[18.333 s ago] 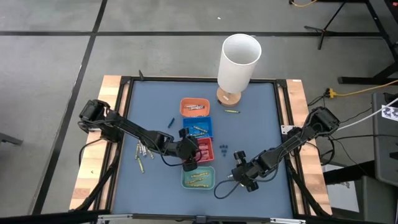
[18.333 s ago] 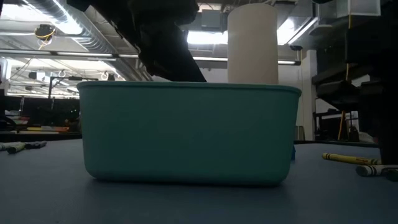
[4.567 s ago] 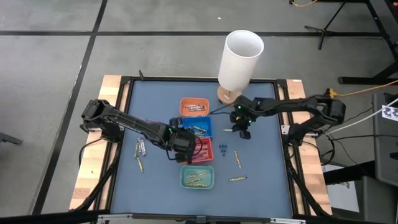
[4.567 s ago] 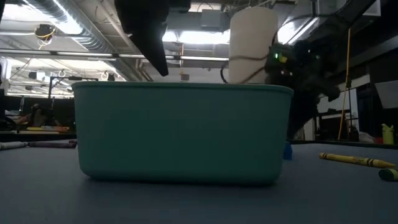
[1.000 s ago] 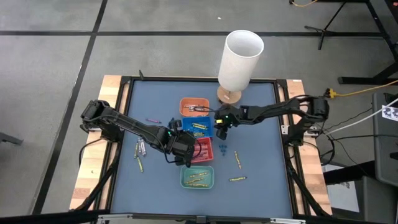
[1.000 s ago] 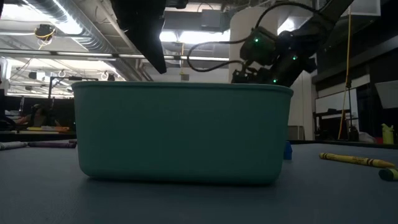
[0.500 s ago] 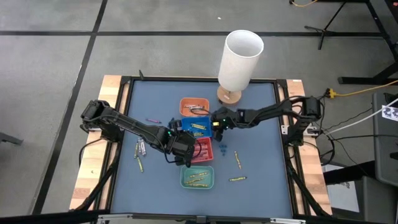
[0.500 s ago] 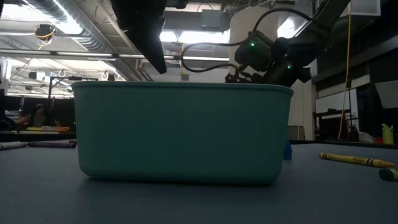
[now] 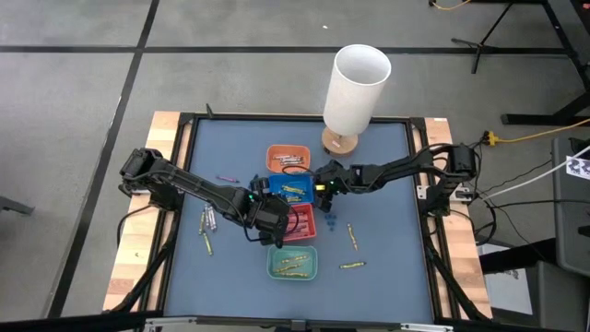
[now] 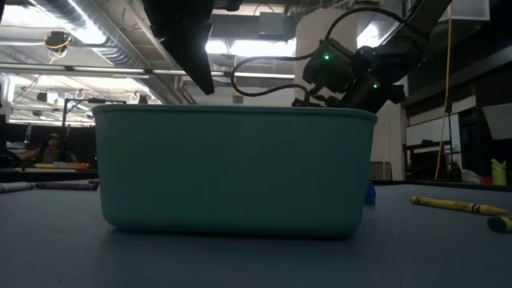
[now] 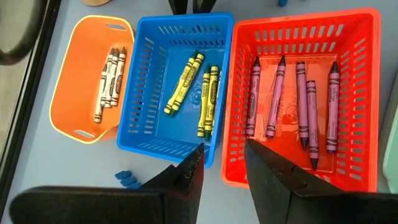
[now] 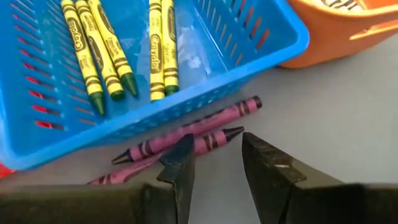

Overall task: Sort crayons
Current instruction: Put the purple crayon into the red bin

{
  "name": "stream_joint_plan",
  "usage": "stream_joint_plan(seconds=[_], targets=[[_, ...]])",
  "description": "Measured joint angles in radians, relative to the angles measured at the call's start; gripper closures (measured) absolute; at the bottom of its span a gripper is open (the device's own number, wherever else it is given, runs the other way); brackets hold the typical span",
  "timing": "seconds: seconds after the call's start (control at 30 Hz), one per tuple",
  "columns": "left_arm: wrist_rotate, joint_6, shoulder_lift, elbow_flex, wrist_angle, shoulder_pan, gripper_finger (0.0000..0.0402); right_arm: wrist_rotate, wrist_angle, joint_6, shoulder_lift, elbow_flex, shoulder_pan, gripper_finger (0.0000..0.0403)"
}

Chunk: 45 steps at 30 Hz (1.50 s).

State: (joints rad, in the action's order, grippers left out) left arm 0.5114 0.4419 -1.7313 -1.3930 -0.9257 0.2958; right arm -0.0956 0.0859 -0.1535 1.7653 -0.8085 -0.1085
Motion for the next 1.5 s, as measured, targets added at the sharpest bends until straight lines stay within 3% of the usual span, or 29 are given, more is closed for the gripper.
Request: stream_joint_plan(seconds=[0.3,0.53,0.7,0.83,1.03,1.27,1.5], targets=[[0.0,0.0,0.0,0.0,0.0,0.0,0.0301,-0.007,-0.081,0.002,-0.014,-0.002,-0.003,0.0272],[0.0,0.0,0.0,0.0,0.0,0.0,0.0302,-0.105,-0.176,0.001,-0.09,-0.01,-0.003,0.0272],[0.0,0.0,0.0,0.0,0.001,0.0,0.0301,0.009,-0.107,-0.023,-0.092,-0.01,-0.002,0.0272],[0.0,0.0,0.0,0.0,0.001,0.0,0.0302,0.027,-0.098,-0.03,-0.072,-0.009,0.007,0.0272],[0.0,0.0,0.0,0.0,0.002,0.0,0.0302,-0.02,-0.103,-0.037,-0.03,-0.009,0.039,0.0272],[0.0,0.001,0.0,0.0,0.003,0.0,0.0301,-0.176,-0.148,-0.064,-0.026,-0.01,0.072,0.0272],[0.0,0.001,0.0,0.0,0.003,0.0,0.0301,-0.183,-0.209,-0.137,-0.026,-0.011,0.076,0.0272]])
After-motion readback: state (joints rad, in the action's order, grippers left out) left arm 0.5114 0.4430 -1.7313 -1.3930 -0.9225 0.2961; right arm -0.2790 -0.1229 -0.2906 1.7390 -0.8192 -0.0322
